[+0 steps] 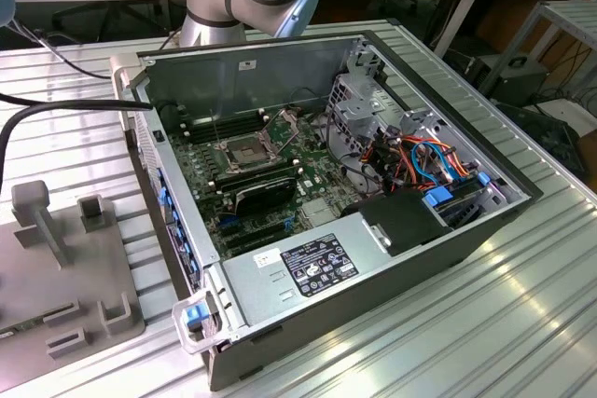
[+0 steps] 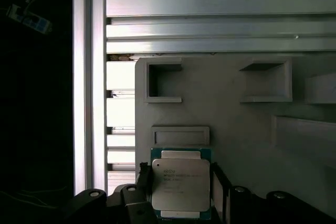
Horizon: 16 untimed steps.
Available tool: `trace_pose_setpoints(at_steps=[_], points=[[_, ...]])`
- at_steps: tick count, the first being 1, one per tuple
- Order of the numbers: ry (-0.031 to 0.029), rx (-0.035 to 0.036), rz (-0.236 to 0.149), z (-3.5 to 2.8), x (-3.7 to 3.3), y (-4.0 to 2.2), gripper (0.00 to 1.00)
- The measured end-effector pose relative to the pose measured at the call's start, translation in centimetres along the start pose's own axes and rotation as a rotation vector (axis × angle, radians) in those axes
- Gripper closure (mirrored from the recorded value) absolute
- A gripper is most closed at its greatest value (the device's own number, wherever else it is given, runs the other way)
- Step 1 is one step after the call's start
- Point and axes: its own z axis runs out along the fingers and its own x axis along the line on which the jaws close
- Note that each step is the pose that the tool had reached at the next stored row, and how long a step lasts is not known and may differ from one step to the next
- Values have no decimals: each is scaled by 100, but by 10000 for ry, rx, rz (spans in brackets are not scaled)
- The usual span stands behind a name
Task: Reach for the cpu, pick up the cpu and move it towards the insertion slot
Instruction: 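Pick up the cpu and move it towards the insertion slot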
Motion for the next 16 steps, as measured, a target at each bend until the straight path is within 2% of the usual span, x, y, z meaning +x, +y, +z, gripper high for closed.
trace_pose_setpoints(at_steps=[9,12,16], points=[[2,2,0,-9,0,0,45],[1,4,0,-53,2,2,45],[0,19,0,-170,6,5,45]])
